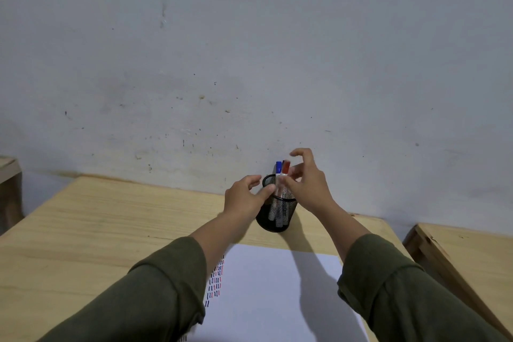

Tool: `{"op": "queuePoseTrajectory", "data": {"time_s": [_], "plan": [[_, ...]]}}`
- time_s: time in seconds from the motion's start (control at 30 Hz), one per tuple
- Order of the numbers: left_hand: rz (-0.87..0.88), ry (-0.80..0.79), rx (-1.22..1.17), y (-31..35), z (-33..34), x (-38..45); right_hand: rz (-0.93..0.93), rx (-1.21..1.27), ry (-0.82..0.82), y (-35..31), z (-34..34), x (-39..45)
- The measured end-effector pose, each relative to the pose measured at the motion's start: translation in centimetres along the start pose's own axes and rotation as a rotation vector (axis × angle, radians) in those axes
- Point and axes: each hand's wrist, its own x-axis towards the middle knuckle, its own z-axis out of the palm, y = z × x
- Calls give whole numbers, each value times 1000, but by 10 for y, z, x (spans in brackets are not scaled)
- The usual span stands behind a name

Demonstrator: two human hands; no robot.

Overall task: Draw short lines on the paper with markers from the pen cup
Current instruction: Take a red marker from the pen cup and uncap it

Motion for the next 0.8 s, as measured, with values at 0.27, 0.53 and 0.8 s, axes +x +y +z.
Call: {"op": "queuePoseTrajectory", "data": {"time_s": [0.27,0.53,0.8], "plan": [[157,90,-130,48,-32,-12,-24,446,238,-58,-48,-8],[189,-215,-394,72,-46,-77,68,536,-137,-86,-51,-94],[37,45,-519,54,-59,-124,175,682,-377,-95,-71,-149]]}}
